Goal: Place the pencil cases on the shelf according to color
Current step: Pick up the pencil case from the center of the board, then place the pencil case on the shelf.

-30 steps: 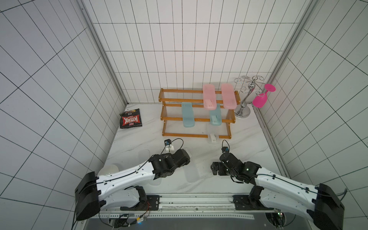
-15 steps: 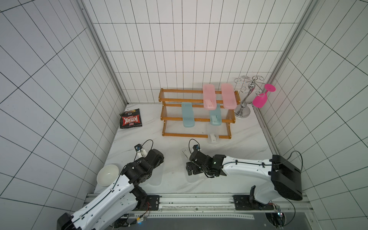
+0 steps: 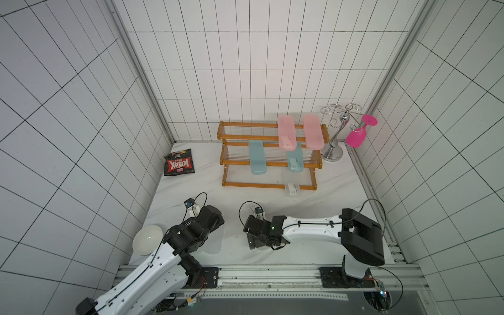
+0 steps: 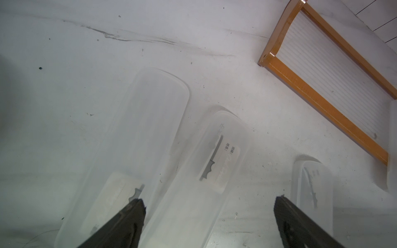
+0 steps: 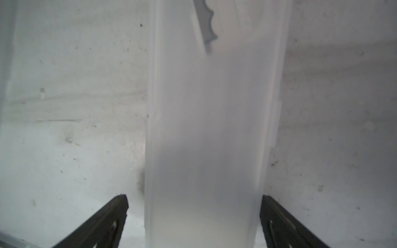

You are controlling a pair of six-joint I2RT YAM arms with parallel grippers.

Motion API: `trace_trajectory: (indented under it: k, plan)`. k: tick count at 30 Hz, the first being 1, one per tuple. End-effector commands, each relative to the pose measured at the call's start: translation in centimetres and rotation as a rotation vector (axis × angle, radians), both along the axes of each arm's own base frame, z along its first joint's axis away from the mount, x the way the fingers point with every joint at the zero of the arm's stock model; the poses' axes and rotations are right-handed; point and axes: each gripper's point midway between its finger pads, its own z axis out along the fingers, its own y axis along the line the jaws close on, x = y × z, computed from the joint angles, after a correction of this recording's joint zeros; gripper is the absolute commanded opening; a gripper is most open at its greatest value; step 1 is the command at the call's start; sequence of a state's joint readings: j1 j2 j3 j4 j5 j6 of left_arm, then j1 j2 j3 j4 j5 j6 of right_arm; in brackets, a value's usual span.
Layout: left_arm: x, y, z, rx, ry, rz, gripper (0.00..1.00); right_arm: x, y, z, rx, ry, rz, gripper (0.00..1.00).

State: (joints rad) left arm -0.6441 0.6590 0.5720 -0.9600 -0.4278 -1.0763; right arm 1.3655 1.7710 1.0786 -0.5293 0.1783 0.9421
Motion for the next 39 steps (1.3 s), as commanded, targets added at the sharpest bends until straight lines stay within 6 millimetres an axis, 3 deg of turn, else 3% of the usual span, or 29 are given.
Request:
trace_trajectory:
  k: [1,5,10,14,18,23,28,39]
  plan:
    - [0.5,-0.2,1.3,-0.023,-0.051,-0.012,0.98,0.2,-1.3,0.0,-0.066,-0.025,-0.054,0.99]
    - [0.5,-0.4,1.2,-0.025,-0.045,-0.015,0.98,-0.1,-1.8,-0.3,-0.072,-0.022,-0.049,1.0]
    - [0.6,-0.8,1.1,-0.028,-0.026,-0.024,0.98,-0.7,-1.7,-0.3,-0.075,-0.023,-0.03,0.91]
    - [1.0,-1.0,1.4,-0.034,-0.038,-0.024,0.98,-1.1,-2.6,0.4,-0.066,-0.044,-0.047,0.74]
    - [1.6,-1.3,2.6,-0.033,-0.065,-0.032,0.98,-0.2,-4.0,2.4,-0.019,-0.115,-0.084,0.61]
    - [2.3,-0.9,5.4,-0.024,-0.143,-0.015,0.98,2.1,-5.6,5.9,0.016,-0.187,-0.139,0.59]
    - [3.6,-0.9,6.1,0.005,-0.199,-0.011,0.98,4.8,-4.4,6.8,0.06,-0.154,-0.138,0.59]
    - [4.3,-1.1,3.9,0.018,-0.171,-0.007,0.98,13.5,-1.6,6.9,0.109,-0.173,-0.188,0.58]
